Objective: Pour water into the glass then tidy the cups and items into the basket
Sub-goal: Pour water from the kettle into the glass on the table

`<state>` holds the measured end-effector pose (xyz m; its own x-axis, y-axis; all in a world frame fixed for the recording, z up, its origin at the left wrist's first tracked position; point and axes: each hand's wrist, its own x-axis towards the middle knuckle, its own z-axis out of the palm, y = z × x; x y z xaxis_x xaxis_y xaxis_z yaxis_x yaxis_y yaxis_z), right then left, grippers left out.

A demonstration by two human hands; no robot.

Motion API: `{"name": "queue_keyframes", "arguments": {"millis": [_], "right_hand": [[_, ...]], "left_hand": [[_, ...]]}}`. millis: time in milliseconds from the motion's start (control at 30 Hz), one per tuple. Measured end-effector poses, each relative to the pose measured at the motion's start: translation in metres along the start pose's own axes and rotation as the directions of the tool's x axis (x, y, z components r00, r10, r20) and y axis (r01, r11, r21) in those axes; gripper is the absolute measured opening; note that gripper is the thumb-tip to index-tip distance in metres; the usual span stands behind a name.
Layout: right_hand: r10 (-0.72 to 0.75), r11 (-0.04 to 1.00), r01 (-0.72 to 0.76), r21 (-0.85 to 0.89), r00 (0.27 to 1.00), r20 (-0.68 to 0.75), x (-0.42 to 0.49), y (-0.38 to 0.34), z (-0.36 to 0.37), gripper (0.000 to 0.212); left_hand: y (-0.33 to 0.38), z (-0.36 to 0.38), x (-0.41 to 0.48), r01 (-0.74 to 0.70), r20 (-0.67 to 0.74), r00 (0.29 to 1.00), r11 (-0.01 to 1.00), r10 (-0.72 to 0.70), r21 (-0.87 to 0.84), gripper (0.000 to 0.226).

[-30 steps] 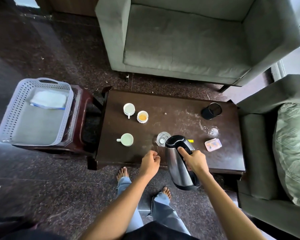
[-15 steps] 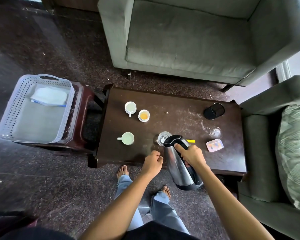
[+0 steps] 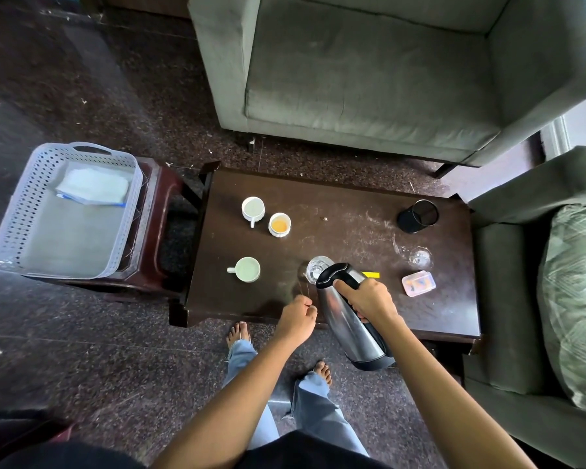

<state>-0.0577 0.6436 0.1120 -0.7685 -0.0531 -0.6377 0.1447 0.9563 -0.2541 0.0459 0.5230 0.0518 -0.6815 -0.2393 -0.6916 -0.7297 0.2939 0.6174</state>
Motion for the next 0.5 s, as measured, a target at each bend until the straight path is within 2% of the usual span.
{"name": "queue_keyframes", "arguments": {"millis": [167, 500], "right_hand": [[0.006, 1.000, -0.007, 0.013, 1.000, 0.013, 0.0024, 0.0019, -0.0008, 0.060], [0.040, 0.999, -0.040, 0.020, 0.999, 0.030, 0.0011, 0.0001, -0.0094, 0.053]], "left_hand": [[0.0012, 0.0010, -0.0005, -0.003, 0.003, 1.000, 1.000, 0.003, 0.009, 0.032], [0.0051, 0.0020, -0.0019, -0.005, 0.006, 1.000, 1.000, 0.005, 0.015, 0.030]]}}
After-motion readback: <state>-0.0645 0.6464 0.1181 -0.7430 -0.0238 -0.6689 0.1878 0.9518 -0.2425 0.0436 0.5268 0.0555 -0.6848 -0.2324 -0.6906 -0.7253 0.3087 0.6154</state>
